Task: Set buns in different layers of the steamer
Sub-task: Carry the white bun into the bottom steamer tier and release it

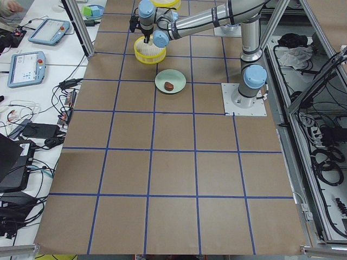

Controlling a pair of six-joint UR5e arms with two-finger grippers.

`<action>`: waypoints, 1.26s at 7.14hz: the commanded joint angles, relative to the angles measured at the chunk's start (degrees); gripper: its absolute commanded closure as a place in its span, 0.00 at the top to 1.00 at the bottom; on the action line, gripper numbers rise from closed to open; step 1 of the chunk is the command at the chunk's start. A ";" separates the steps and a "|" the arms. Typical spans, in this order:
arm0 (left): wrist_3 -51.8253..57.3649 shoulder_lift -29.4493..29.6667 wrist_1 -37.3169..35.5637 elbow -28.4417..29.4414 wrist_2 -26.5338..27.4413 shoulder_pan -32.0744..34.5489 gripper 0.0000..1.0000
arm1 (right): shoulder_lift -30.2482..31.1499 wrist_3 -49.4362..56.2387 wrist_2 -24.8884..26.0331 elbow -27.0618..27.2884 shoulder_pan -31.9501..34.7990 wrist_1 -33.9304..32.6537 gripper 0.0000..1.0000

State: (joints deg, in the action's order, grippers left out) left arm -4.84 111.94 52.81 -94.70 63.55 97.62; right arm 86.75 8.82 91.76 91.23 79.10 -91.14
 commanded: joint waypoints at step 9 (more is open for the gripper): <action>-2.89 2.07 2.07 3.19 4.08 1.61 1.00 | 0.00 -0.20 -0.18 0.00 0.00 1.76 0.00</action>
State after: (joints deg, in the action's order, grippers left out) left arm -8.02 115.91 49.77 -93.09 64.24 99.43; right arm 86.75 8.64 91.61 91.23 79.10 -89.41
